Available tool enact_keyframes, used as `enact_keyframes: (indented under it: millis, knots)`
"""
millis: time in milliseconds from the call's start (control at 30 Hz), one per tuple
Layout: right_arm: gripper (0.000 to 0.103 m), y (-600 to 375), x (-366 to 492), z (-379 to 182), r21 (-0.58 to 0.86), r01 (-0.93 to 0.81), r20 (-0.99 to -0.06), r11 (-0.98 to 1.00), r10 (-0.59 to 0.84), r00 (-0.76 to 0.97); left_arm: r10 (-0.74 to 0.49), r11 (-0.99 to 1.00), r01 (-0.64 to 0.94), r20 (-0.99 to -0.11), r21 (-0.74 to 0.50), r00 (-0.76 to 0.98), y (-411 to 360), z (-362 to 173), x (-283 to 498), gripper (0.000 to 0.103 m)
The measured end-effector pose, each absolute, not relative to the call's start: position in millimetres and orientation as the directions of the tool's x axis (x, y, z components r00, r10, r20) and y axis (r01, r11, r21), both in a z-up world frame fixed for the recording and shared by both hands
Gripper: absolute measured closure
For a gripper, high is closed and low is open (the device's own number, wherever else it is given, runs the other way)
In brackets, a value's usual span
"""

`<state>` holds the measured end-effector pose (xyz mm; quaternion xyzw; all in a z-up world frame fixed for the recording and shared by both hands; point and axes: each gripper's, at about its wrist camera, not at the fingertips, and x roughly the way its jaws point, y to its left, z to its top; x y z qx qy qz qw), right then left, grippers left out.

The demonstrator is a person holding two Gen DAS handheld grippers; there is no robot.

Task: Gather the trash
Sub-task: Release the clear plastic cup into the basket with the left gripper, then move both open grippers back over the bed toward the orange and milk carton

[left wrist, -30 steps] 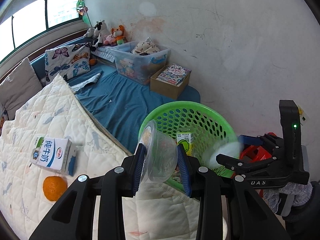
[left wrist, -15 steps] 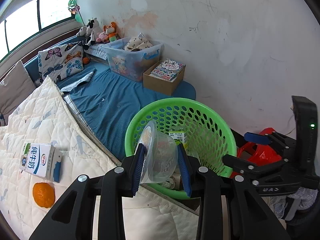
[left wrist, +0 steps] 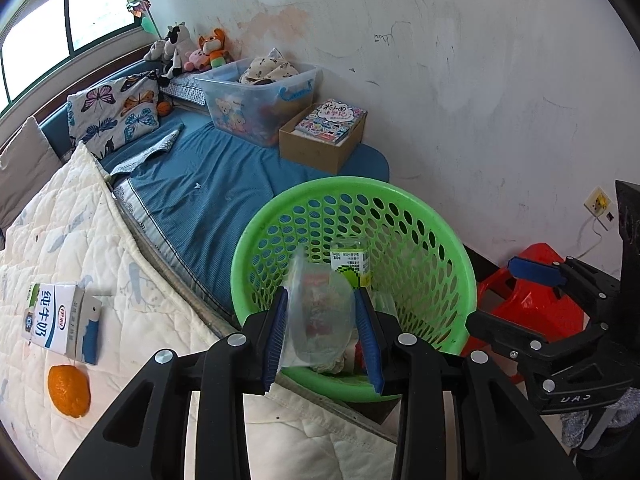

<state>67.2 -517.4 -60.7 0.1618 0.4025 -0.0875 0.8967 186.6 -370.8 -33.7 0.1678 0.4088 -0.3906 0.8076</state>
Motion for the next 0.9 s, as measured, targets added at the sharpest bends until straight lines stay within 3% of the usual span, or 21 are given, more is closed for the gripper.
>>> enact_keyframes:
  millis: [167,400,900]
  knots:
    - [0.011,-519,64,-60,0.223,0.297,-0.749,0.929,-0.031,0.662,-0.501,0.634,0.771,-0.790,-0.058,0.353,-371,-34,187,0.060]
    - [0.011,-518,61,-58,0.225,0.296,-0.749,0.928,-0.030,0.662,-0.504,0.648,0.759,-0.783,-0.064,0.365,-360,-30,183,0.055]
    - [0.011,-492,72,-47,0.230,0.240,-0.737,0.943,0.008,0.676,-0.447,0.749,0.662,-0.764,-0.036,0.465,-270,-22,193,0.054]
